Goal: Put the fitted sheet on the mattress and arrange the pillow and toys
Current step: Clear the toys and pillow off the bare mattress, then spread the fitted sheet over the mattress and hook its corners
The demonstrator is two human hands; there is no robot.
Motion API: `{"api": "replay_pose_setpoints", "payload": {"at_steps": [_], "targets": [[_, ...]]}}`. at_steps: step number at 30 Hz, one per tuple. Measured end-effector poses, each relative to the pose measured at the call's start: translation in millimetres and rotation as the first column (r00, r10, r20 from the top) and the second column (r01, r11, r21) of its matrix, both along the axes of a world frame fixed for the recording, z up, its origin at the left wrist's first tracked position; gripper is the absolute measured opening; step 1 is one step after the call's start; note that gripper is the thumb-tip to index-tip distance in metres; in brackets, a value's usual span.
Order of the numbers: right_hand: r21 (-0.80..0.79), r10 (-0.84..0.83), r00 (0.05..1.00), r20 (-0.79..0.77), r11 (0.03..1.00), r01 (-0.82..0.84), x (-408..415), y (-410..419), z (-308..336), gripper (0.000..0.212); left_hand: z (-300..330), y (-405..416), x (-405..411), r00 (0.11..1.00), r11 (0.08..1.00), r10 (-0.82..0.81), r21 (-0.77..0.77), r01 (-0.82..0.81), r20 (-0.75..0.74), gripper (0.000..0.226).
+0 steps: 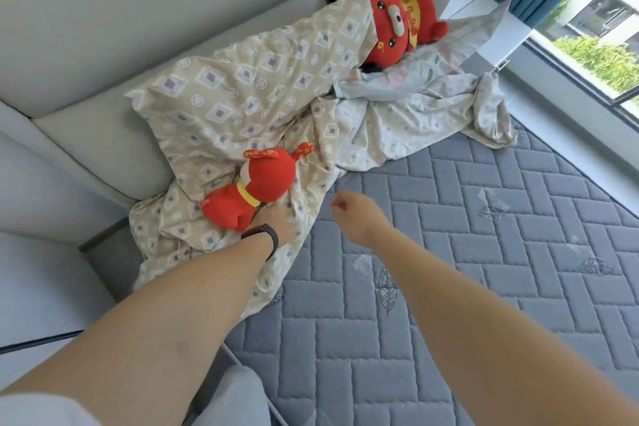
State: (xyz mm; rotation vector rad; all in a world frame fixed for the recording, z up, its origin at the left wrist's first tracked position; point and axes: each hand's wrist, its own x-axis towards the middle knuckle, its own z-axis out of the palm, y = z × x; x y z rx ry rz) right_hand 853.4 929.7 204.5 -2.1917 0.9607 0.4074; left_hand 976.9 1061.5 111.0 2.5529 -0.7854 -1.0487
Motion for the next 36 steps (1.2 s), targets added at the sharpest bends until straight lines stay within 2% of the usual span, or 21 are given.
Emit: {"api": "replay_pose_setpoints", "payload": {"at_steps": [3, 7, 10, 12, 15, 18, 19, 22, 24, 26, 28, 31, 34, 36], "targets": [[-0.018, 0.003, 0.999, -0.043, 1.0, -0.003, 12, -5, -36, 0.027, -49, -22, 20, 0.985, 0.987, 0.157, 0.054, -0.154, -0.064, 0.088], [-0.003, -0.055, 0.994, -0.095, 0.999, 0.055, 27, -13, -74, 0.026, -83, -55, 26, 0.99, 0.99, 0.129, 0.065, -0.125, -0.058, 0.096], [0.007, -0.167, 0.98, -0.104, 0.986, 0.169, 32, -14, -90, 0.025, -103, -76, 31, 0.987, 0.987, 0.147, 0.081, -0.142, -0.063, 0.086], [0.01, -0.192, 0.974, -0.122, 0.981, 0.195, 29, -13, -97, 0.024, -111, -83, 37, 0.96, 0.961, 0.27, 0.076, -0.264, -0.08, 0.077], [-0.024, -0.222, 0.968, -0.121, 0.975, 0.221, 24, -16, -101, 0.021, -114, -89, 54, 0.905, 0.906, 0.423, 0.032, -0.422, -0.041, 0.049], [-0.018, -0.274, 0.954, -0.121, 0.961, 0.274, 10, -16, -98, 0.023, -110, -85, 65, 0.92, 0.922, 0.377, 0.137, -0.362, -0.104, 0.048], [-0.018, -0.278, 0.951, -0.133, 0.96, 0.278, 4, -14, -94, 0.023, -106, -83, 65, 0.92, 0.929, 0.364, 0.13, -0.347, -0.145, 0.049], [-0.004, -0.306, 0.942, -0.136, 0.951, 0.308, -11, -10, -72, 0.02, -69, -82, 52, 0.896, 0.916, 0.355, -0.093, -0.391, -0.268, 0.038], [0.011, -0.361, 0.925, -0.118, 0.931, 0.364, -18, -8, -55, 0.022, -34, -80, 37, 0.829, 0.831, 0.371, -0.248, -0.497, -0.419, 0.028], [0.029, -0.422, 0.903, -0.077, 0.905, 0.425, -25, -4, -36, 0.023, 0, -71, 23, 0.762, 0.734, 0.361, -0.341, -0.587, -0.537, 0.035], [0.087, -0.473, 0.881, -0.009, 0.877, 0.472, -35, -2, -8, 0.021, 48, -55, 7, 0.779, 0.735, 0.261, -0.406, -0.544, -0.57, 0.035], [0.196, -0.522, 0.849, 0.08, 0.843, 0.5, -43, 5, 35, 0.022, 113, -32, -16, 0.849, 0.801, 0.037, -0.492, -0.34, -0.527, 0.006], [0.34, -0.583, 0.797, 0.155, 0.789, 0.512, -59, 8, 72, 0.02, 167, -11, -43, 0.892, 0.815, -0.106, -0.552, -0.176, -0.44, 0.014], [0.433, -0.611, 0.776, 0.155, 0.749, 0.502, -75, 13, 94, 0.027, 193, 5, -67, 0.887, 0.829, -0.227, -0.558, -0.041, -0.402, 0.018]]}}
